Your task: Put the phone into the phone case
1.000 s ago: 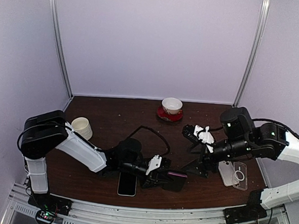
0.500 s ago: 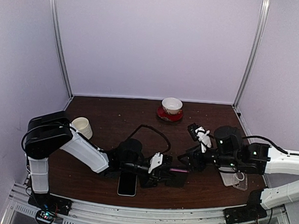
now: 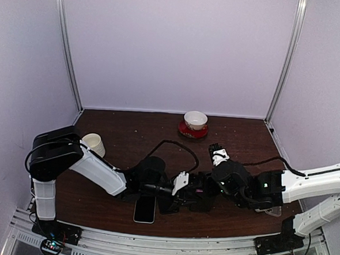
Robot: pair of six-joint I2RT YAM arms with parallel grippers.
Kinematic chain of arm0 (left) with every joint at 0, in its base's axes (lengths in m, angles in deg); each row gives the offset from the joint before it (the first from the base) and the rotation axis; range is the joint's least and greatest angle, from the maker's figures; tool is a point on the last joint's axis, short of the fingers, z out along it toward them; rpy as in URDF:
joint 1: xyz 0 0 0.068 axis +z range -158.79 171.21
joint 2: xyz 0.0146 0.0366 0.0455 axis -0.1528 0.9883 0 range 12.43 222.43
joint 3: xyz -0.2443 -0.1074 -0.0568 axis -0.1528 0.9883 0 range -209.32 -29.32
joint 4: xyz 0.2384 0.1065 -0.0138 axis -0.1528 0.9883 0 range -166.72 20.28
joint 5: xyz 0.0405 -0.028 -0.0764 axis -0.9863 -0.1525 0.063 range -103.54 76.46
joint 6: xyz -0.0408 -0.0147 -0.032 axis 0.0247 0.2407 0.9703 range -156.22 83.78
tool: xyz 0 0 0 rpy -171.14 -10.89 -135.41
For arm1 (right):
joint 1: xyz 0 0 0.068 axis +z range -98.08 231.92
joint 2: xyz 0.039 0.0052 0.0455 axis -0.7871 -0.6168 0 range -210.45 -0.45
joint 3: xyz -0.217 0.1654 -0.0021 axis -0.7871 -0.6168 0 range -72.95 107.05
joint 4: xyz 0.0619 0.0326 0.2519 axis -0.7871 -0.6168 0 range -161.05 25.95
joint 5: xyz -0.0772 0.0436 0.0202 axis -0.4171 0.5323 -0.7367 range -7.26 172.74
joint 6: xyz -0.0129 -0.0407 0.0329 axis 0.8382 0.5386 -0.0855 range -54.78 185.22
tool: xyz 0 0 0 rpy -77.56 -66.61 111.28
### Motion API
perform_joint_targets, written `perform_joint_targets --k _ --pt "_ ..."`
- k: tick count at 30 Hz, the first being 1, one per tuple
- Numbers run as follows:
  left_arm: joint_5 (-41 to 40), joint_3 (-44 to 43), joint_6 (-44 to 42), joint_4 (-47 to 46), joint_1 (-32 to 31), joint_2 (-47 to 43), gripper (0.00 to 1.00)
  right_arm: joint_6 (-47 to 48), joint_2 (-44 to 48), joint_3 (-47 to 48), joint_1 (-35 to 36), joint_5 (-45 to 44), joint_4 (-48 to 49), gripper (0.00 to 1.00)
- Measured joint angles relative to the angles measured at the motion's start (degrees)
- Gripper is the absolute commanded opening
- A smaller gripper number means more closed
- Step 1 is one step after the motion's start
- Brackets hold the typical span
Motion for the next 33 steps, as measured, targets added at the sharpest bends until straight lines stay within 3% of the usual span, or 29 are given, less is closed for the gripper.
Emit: perform_joint_targets --k 4,7,13,19,22,28,33 --pt "-0.09 -1.16 0.22 1.75 -0.22 0.0 0.32 -0.63 -0.22 -0.76 0.04 -3.04 1.01 0.51" --pt "-0.22 -2.08 0.55 2.25 -0.33 -0.02 0.33 -0.94 -0.15 -1.75 0.04 -4.33 2.4 0.51" --pt "-0.02 -2.84 1.36 2.08 -0.44 -0.31 0.15 -1.36 -0.13 -2.49 0.2 -5.14 4.0 0.53" --pt "0.85 -2.86 1.99 2.23 -0.44 -0.33 0.0 3.13 0.9 -1.42 -0.83 -3.37 2.03 0.71" --pt "1.09 -2.84 1.86 2.93 -0.44 -0.7 0.0 9.11 4.46 0.0 -3.5 3.23 -0.76 0.81" --pt "1.44 -2.75 -0.44 10.99 -0.44 -5.25 0.0 22.93 19.28 1.49 -13.55 29.9 -4.39 0.82" --pt "2.49 -2.75 -5.14 23.08 -0.44 -16.68 0.0 34.21 27.43 1.46 -14.93 49.24 -7.56 0.81"
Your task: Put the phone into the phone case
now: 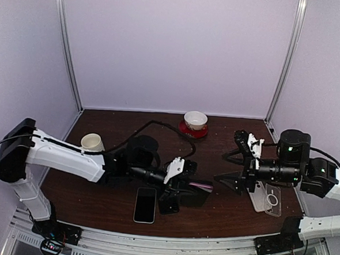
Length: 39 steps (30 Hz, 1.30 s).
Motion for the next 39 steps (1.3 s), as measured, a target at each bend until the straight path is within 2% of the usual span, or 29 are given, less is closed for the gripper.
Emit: perform_joint_targets --k 4,7,19,22,25,34,35,36,39 --pt "0.11 0.0 -4.26 5.84 0.0 -10.78 0.0 5.07 0.52 -0.15 0.0 7.26 -0.9 0.81" --pt "0.07 0.0 -6.29 8.02 0.0 -14.88 0.0 7.23 -1.77 -0.15 0.09 11.58 -0.15 0.74" --pt "-1.25 0.11 -7.78 14.25 0.07 -15.63 0.0 7.37 -11.21 -1.36 2.08 12.98 9.53 0.37" --pt "-1.68 0.11 -7.78 14.21 0.13 -15.63 0.0 6.99 -11.76 -1.36 2.32 13.22 10.14 0.26" --pt "-1.99 0.11 -7.5 14.19 0.24 -15.63 0.0 6.54 -11.87 -1.36 2.49 13.16 10.27 0.0" --pt "-2.95 0.11 -4.72 14.6 1.03 -15.61 0.0 8.02 -12.81 -0.09 2.6 10.51 8.96 0.0" --pt "-2.97 0.11 -4.72 14.58 1.03 -15.61 0.02 8.07 -12.76 -0.09 2.62 10.45 8.94 0.0" --pt "-2.97 0.11 -4.7 14.53 1.03 -15.61 0.09 8.13 -12.63 -0.09 2.69 10.38 8.94 0.0" --pt "-2.95 0.11 -4.48 13.84 0.96 -15.69 0.2 8.13 -11.89 -0.09 2.73 10.25 9.01 0.0"
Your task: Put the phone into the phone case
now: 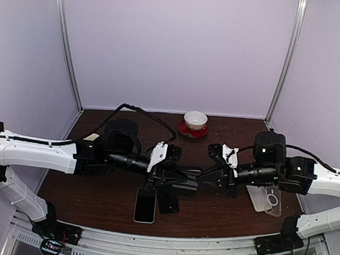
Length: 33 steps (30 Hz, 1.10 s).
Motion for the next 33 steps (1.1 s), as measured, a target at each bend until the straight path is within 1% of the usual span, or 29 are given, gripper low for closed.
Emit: perform_joint_targets --k 2,4,7,9,11,13,14,19,20,21,23,25,26,29,31,33 --pt "0.07 0.0 -0.02 -0.63 -0.2 -0.13 0.29 -0.15 0.55 0.0 0.02 0.04 0.13 0.0" --pt "0.28 0.0 -0.66 -1.18 -0.48 -0.2 0.35 -0.81 1.33 0.0 0.0 0.26 0.13 0.0" --pt "0.42 0.68 -1.07 -1.86 -1.01 -0.24 0.36 -1.73 3.19 0.0 -0.02 0.35 0.26 0.0" --pt "0.28 1.84 -1.05 -2.54 -1.09 -0.24 0.32 -2.23 4.22 0.0 -0.02 0.44 0.63 0.0" --pt "0.0 3.41 -0.83 -2.84 -1.09 -0.24 0.19 -2.54 4.7 0.0 -0.02 0.59 0.98 0.0" --pt "-0.02 3.98 -0.26 -2.93 -1.09 -0.22 0.03 -3.08 4.76 0.0 0.0 0.9 0.96 0.0" --pt "-0.15 3.98 0.61 -2.97 -1.07 -0.22 0.0 -3.08 4.76 0.0 0.0 1.18 0.96 0.0" --pt "-0.68 3.96 3.93 -3.78 -0.42 -0.22 0.0 -2.27 4.66 0.0 0.07 1.05 1.81 0.0" --pt "-0.63 3.96 4.33 -3.82 -0.42 -0.22 0.0 -2.36 4.59 0.0 0.07 1.03 1.9 0.11" --pt "-0.52 3.96 4.87 -3.78 -0.42 -0.24 0.0 -2.51 4.55 0.0 0.07 1.01 1.92 0.24" --pt "-0.26 3.82 5.92 -3.56 -0.42 -0.24 0.0 -3.56 4.42 0.0 0.07 0.61 2.03 0.64" --pt "0.0 3.63 7.43 -3.15 -0.61 -0.24 0.0 -3.87 4.2 -0.07 0.02 -0.7 3.1 0.9" --pt "-0.2 3.63 8.9 -3.21 -0.83 -0.26 0.0 -4.15 4.17 -0.17 -0.04 -1.44 3.45 0.98" --pt "-1.73 3.63 13.75 -3.41 -1.18 -0.72 0.0 -5.42 4.09 -2.12 -0.39 -3.87 5.14 0.99" --pt "-2.03 3.63 16.06 -3.96 -1.2 -1.11 0.0 -6.47 3.43 -4.66 -0.44 -4.48 7.06 0.95" --pt "-1.25 3.63 18.21 -5.31 -1.2 -1.55 0.0 -7.82 1.88 -6.71 -0.44 -4.48 8.48 0.88"
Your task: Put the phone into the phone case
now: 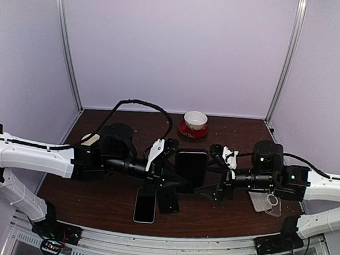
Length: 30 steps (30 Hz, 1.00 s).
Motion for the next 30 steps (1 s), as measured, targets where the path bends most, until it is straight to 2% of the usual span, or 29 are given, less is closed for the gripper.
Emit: perform_joint_targets --k 3,7,10,13,15,16,18,19,20,23,24,28,30 --pt "1.11 0.0 1.92 -2.47 0.0 -0.63 0.0 -1.75 -2.82 -1.84 0.0 1.64 1.99 0.76" --pt "0.85 0.0 2.62 -3.43 0.02 -1.33 0.0 -2.4 -3.82 -2.4 0.04 3.69 5.14 0.49" --pt "-0.22 0.0 2.6 -3.87 0.17 -1.57 0.0 -3.89 -3.85 -3.06 0.11 5.09 7.52 0.34" --pt "-0.68 0.0 2.4 -4.35 0.33 -1.57 0.0 -4.83 -3.85 -3.17 0.04 6.23 8.22 0.26" --pt "-0.9 0.0 2.49 -4.59 0.39 -1.57 0.0 -4.76 -3.82 -3.17 0.07 6.58 8.61 0.25" --pt "-0.87 0.0 2.56 -4.63 0.42 -1.57 0.0 -4.79 -3.8 -3.17 0.04 6.91 8.61 0.29" --pt "-0.76 0.0 2.58 -4.57 0.42 -1.57 0.0 -4.68 -3.76 -3.17 0.04 7.32 8.5 0.53" --pt "-0.74 0.0 2.6 -4.46 0.39 -1.55 0.0 -4.74 -3.72 -3.15 0.04 7.39 8.57 0.56" --pt "-0.48 0.0 2.6 -4.09 0.39 -1.55 0.0 -4.68 -3.58 -3.1 0.04 7.39 8.83 0.54" --pt "0.31 0.0 2.8 -3.41 0.24 -1.4 0.0 -4.22 -2.73 -3.04 0.04 7.32 9.35 0.35" --pt "0.37 0.0 2.86 -3.37 0.22 -1.36 0.0 -4.33 -2.36 -3.04 0.07 7.32 9.38 0.33" --pt "0.94 0.0 3.5 -3.39 0.24 -1.33 0.0 -3.8 -1.88 -2.67 0.17 7.5 9.44 0.45" --pt "1.18 0.0 3.65 -3.43 0.24 -1.33 0.0 -3.23 -1.88 -2.6 0.17 7.5 9.35 0.47"
